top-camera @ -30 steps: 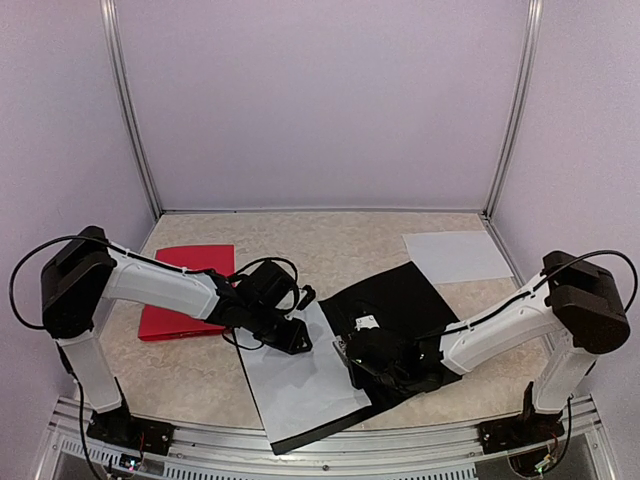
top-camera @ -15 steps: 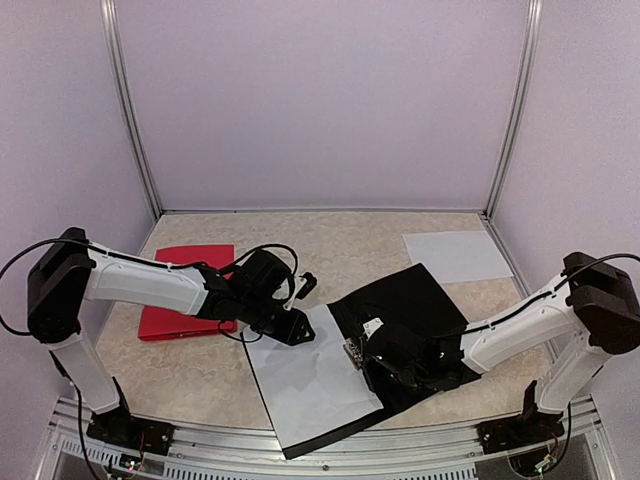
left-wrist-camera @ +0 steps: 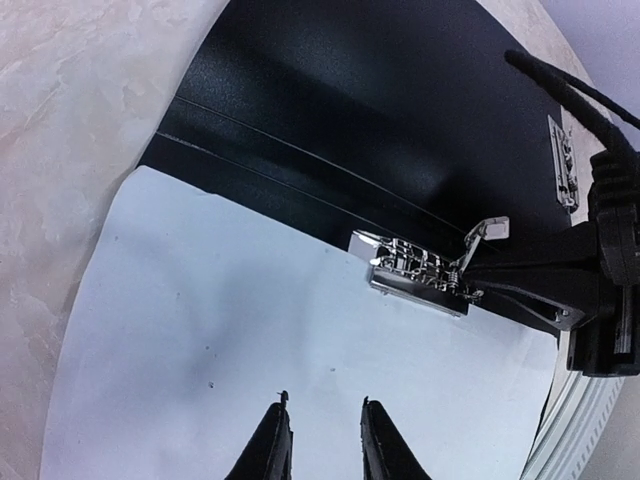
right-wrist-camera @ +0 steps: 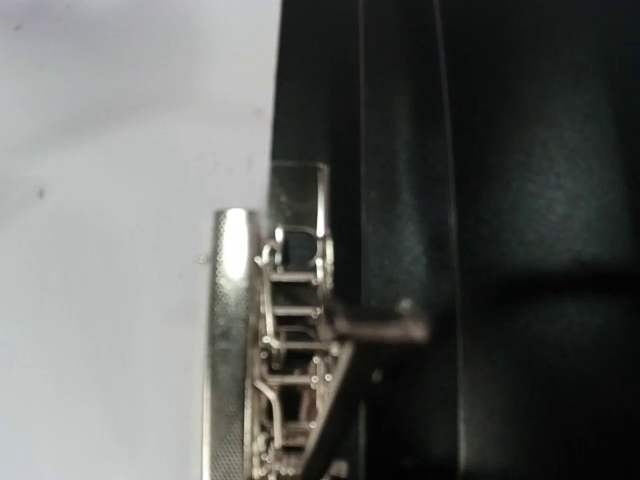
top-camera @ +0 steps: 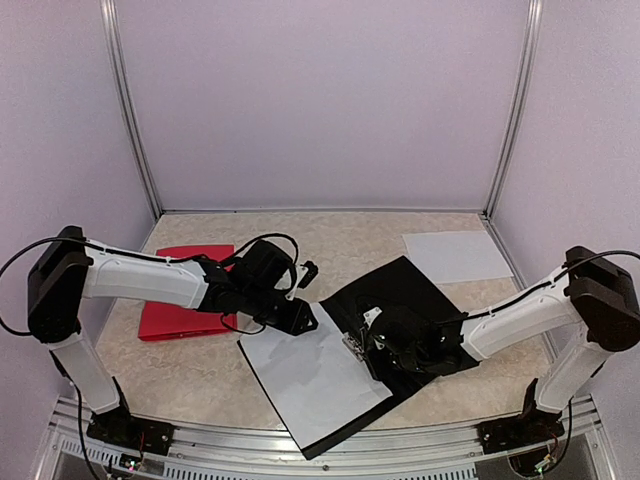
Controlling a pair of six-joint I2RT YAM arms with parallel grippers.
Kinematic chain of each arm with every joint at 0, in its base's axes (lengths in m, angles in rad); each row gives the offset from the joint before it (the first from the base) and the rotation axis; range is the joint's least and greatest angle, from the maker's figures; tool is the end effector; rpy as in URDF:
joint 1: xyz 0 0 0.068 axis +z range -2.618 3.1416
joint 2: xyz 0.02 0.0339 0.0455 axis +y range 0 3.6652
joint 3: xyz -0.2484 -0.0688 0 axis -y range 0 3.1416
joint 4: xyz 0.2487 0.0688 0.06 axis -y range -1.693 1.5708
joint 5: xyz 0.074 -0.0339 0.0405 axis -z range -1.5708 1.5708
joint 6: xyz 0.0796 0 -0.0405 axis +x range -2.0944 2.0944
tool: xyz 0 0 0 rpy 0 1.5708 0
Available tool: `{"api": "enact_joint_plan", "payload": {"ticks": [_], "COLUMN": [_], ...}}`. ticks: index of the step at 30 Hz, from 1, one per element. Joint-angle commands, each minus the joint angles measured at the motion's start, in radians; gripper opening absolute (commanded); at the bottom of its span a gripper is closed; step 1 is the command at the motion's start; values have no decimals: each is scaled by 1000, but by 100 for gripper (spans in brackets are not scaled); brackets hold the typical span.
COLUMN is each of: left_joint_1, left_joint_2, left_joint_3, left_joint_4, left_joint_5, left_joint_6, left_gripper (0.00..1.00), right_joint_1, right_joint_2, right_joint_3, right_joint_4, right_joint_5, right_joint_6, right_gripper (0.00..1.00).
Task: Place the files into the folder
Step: Clamp the file in the folder.
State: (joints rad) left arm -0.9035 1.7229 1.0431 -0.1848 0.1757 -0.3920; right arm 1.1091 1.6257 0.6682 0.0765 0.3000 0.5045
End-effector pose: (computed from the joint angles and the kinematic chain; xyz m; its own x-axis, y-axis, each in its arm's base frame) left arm 0.2290 -0.3131 0.1334 -0.7574 0.3536 -0.5489 0.5997 0.7091 -0.3708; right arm 0.1642 0.2772 0.0769 -0.6738 -0.3175 -0.6673 -0.5093 0.8538 0.1080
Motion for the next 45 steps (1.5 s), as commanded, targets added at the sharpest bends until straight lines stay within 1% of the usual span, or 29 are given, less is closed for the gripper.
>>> {"api": "enact_joint_plan", "payload": {"ticks": [1, 5, 12, 15, 20, 30, 36, 45], "left_joint_1": [24, 46, 72, 72, 72, 72, 65, 57], "left_joint_2": [4, 13, 43, 53, 50, 31, 31, 35], "left_joint_3": [24, 24, 54, 66, 56, 48, 48, 47], "left_joint_4": [-12, 10, 34, 42, 92, 71, 59, 54], "left_joint_5": [9, 34, 78, 92, 111, 80, 71, 65], "left_joint_6": [12, 12, 17, 23, 30, 25, 19, 18], "left_gripper": [23, 23, 24, 26, 35, 35, 35, 35], "right_joint_1": [-41, -76, -95, -97, -107, -108, -109, -108], "right_joint_2": [6, 1, 6, -3, -26, 9, 24, 12], "right_joint_3": [12, 13, 49, 54, 53, 57, 71, 59], "right_joint_4": [-16, 4, 3, -7, -19, -35, -53, -34], "right_joint_5": [-82, -140, -190, -192, -191, -176, -134, -131], "right_joint_6": [-102, -167, -238, -243, -243, -193, -119, -65], "right_gripper": [0, 0, 0, 0, 0, 0, 9, 15]}}
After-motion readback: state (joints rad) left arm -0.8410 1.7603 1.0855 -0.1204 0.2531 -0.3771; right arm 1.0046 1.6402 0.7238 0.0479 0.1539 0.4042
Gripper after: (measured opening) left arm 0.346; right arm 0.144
